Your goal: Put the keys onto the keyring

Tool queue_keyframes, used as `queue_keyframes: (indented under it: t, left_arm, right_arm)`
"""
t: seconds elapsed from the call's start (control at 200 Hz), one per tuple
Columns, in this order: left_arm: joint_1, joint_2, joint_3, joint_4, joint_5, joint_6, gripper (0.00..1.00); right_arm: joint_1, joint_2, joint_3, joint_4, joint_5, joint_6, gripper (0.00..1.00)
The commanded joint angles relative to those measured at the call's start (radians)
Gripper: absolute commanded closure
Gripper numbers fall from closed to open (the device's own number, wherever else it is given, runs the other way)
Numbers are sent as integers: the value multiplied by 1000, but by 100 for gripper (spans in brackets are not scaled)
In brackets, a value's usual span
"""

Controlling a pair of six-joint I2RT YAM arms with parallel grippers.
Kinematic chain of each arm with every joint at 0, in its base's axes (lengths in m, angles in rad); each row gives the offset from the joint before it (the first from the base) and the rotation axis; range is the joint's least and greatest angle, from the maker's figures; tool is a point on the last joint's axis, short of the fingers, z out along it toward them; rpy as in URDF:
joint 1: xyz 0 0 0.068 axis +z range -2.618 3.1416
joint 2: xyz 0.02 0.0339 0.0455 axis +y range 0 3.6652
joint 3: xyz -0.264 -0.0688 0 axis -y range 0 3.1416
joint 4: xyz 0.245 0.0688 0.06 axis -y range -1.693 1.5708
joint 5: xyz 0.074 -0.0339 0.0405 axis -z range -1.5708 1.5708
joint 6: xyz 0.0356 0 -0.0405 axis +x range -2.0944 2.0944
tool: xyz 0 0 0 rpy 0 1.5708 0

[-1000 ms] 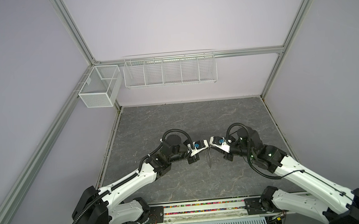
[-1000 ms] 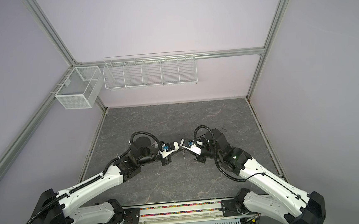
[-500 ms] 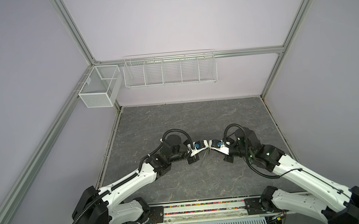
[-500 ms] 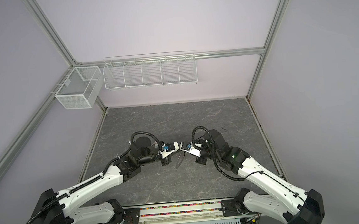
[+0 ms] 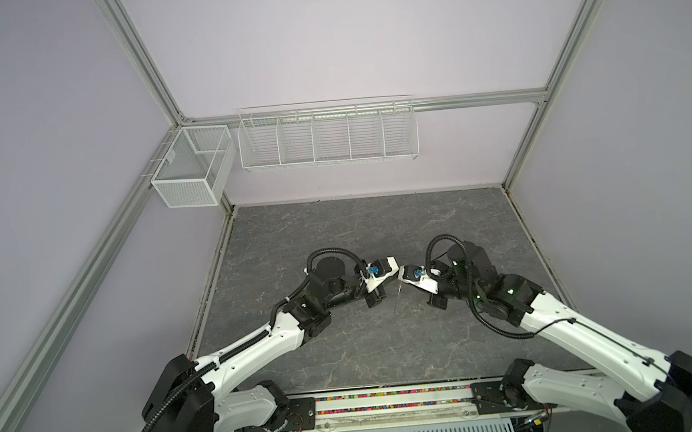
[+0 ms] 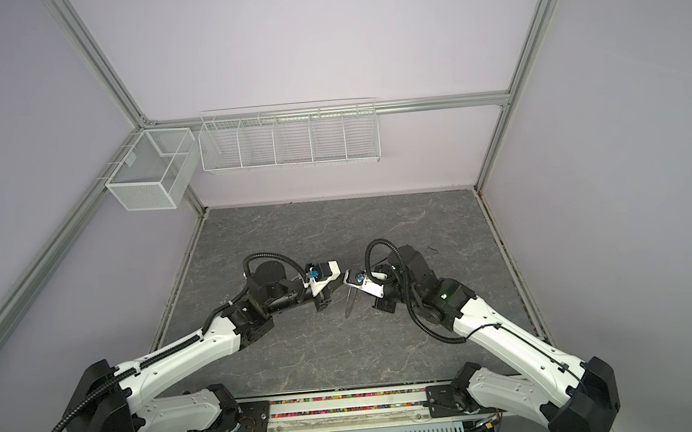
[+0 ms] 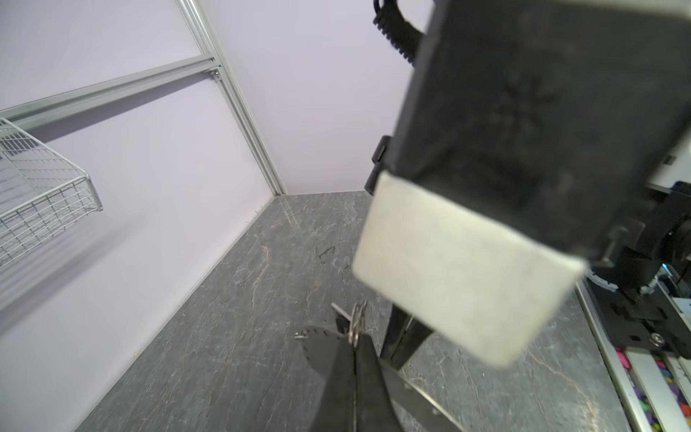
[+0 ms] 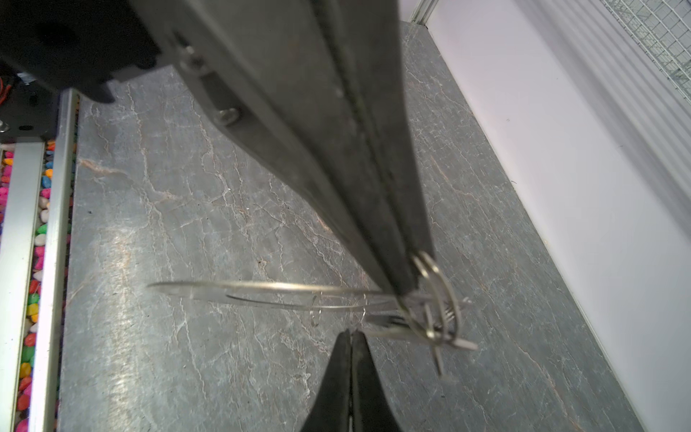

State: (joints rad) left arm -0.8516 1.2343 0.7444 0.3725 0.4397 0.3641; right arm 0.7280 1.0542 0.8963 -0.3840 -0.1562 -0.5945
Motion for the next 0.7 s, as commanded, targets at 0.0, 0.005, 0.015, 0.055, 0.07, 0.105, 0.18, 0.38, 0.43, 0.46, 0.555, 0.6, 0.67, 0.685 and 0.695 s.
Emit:
queue_keyframes:
  t: [0.0,0.005,0.015,0.055,0.07,0.105,0.18,0.38,0.43,0.46,0.555,0.6,0.67,0.685,0.695]
  left_arm:
    - [4,30,-23,136,-10,-56,100]
    - [4,31,-24,138,-10,-56,100]
    - [5,32,-25,141,-10,-55,100]
    - [5,33,-25,144,-8,-56,100]
    - [5,33,-25,143,-10,-56,100]
    - [5,34,-27,140,-10,-50,100]
    - [8,27,-27,131,-13,-43,100]
    - [13,34,-16,131,24,-45,100]
    - [11,38,-15,128,35,-45,100]
    - [12,38,-15,126,38,-44,100]
    - [12,36,-13,111,47,-39,100]
    - [13,34,-9,95,50,-30,100]
    - [12,30,-5,77,53,-24,100]
    - [12,28,-5,74,54,-22,100]
    - [12,27,-5,72,55,-21,100]
  right_arm:
    - [0,6,23,22,0,19,93]
    - [-1,6,23,23,0,21,93]
    - [-1,5,21,23,1,23,93]
    - [-2,-1,19,30,8,30,93]
    - [-3,-6,17,30,11,30,93]
    - [-5,-13,12,31,21,31,92]
    - [-12,-39,-8,40,38,48,85]
    - [-25,-85,-65,78,33,122,71]
    - [-25,-86,-66,81,31,134,70]
    - [-26,-92,-69,88,32,139,69]
    - [-29,-105,-69,101,51,139,69]
    - [-30,-109,-65,101,67,132,69]
    - [-29,-113,-57,89,75,107,70]
    - [-30,-114,-55,86,75,102,70]
    - [-30,-114,-53,84,73,98,71]
